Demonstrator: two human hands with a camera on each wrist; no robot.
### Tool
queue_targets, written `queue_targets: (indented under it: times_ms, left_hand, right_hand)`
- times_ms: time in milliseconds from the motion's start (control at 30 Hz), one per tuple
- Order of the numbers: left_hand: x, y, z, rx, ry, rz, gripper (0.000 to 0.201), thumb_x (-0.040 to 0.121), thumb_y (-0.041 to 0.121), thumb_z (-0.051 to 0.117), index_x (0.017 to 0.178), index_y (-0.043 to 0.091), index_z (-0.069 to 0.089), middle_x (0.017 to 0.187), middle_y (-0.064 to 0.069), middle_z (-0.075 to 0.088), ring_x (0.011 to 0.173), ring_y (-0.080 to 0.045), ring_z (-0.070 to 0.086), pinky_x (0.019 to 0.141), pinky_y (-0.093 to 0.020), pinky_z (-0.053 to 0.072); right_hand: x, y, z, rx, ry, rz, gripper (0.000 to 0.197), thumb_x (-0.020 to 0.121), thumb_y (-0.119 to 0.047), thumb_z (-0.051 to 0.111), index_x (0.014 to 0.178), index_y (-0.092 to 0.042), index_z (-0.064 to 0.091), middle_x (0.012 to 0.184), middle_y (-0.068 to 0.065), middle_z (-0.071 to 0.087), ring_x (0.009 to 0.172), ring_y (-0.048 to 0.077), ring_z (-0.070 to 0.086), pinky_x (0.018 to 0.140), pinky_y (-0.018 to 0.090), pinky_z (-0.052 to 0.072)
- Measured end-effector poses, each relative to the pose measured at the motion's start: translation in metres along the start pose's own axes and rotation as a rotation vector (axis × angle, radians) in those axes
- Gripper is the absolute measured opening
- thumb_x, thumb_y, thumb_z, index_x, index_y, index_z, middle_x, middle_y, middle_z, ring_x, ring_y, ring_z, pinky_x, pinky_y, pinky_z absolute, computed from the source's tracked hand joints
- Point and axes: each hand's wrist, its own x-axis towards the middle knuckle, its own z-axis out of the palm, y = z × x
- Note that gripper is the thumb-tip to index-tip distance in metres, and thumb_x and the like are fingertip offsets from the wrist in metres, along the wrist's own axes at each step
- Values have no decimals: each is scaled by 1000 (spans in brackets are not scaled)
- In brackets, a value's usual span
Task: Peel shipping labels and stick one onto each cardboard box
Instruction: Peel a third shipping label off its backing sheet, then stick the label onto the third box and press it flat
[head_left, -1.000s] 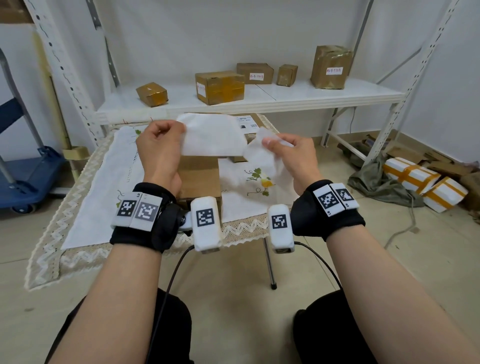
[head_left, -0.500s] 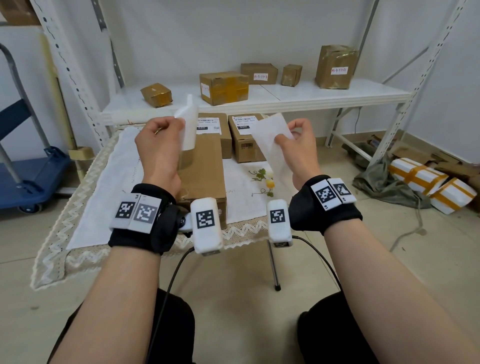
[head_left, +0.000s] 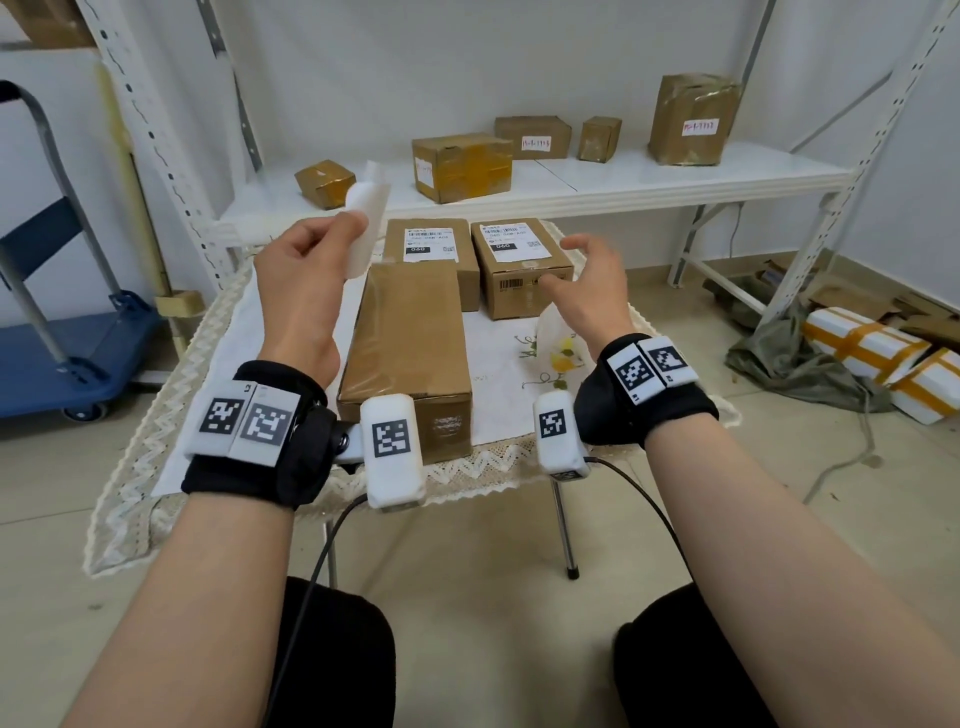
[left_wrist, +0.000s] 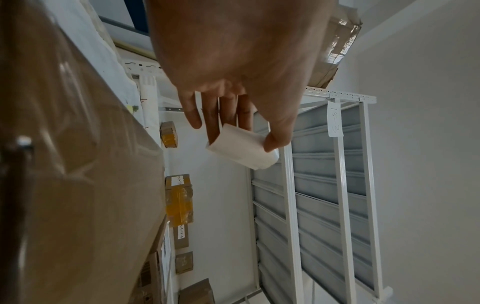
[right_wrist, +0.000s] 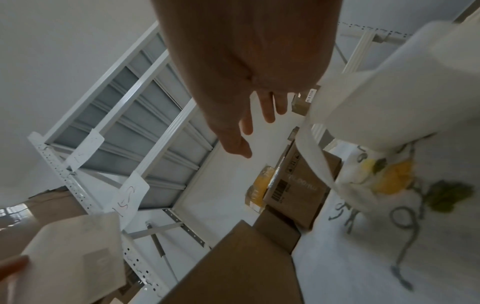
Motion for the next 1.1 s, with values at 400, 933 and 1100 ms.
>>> queue_targets:
  times_ms: [400, 933, 1100]
  left_hand:
    - [10, -7, -12, 220, -124, 197, 12, 87, 35, 79, 98, 34, 75, 104, 15, 75, 102, 0, 68, 97, -27, 55]
    - [9, -19, -21, 419, -293, 348, 32, 81, 29, 85, 111, 23, 76, 134, 10, 67, 112, 7, 60, 98, -16, 49]
    - [9, -23, -24, 464, -347, 370, 39, 81, 36, 84, 116, 25, 74, 135, 13, 65, 118, -4, 62, 97, -24, 51]
  right_hand:
    - [-26, -62, 27, 536, -215, -41, 8, 99, -17, 60, 102, -12, 65, 93, 9, 73, 81, 18, 73, 76, 26, 58]
    - [-53, -85, 56, 693, -511, 148, 33, 93, -7, 66, 124, -5, 53, 112, 17, 70, 95, 28, 75, 82, 36, 63]
    - [-52, -79, 54, 669, -542, 209, 10, 95, 0, 54, 99, -8, 53, 82, 9, 61, 65, 15, 67, 80, 34, 63]
